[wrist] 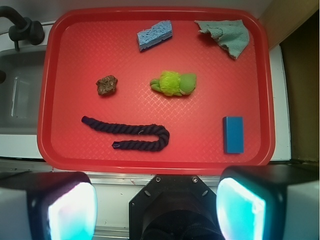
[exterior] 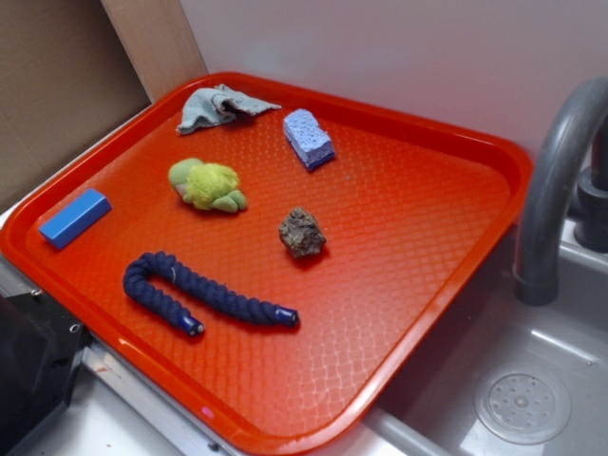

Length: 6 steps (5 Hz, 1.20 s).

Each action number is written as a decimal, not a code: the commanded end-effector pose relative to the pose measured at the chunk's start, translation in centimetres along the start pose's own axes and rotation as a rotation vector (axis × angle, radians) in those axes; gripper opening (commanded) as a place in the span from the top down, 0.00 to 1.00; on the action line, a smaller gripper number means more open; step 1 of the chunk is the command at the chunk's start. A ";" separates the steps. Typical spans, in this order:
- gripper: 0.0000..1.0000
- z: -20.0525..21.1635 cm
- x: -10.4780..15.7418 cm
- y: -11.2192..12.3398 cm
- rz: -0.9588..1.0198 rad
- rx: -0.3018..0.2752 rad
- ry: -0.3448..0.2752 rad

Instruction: Grab the green animal.

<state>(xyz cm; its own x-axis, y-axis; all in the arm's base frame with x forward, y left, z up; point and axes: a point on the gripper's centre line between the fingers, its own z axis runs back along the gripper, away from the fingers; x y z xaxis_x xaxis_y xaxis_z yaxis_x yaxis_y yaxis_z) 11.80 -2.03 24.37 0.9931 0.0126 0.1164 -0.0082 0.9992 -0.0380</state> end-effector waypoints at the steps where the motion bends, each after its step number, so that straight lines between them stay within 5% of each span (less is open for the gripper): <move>1: 0.00 0.0 0.0 0.0 0.000 0.000 0.000; 2: 0.00 -1.2 1.7 -3.1 0.170 -0.045 -0.002; 3: 0.00 -2.1 3.9 -4.4 0.348 -0.023 -0.075; 4: 0.00 -3.1 5.8 -4.5 0.566 0.033 -0.141; 6: 0.00 -7.8 9.0 -0.9 0.919 0.155 -0.182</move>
<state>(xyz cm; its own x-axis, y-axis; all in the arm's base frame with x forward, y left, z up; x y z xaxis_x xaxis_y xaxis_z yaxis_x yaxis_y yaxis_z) 21.50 -4.12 16.84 0.5727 0.7808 0.2497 -0.8008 0.5980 -0.0332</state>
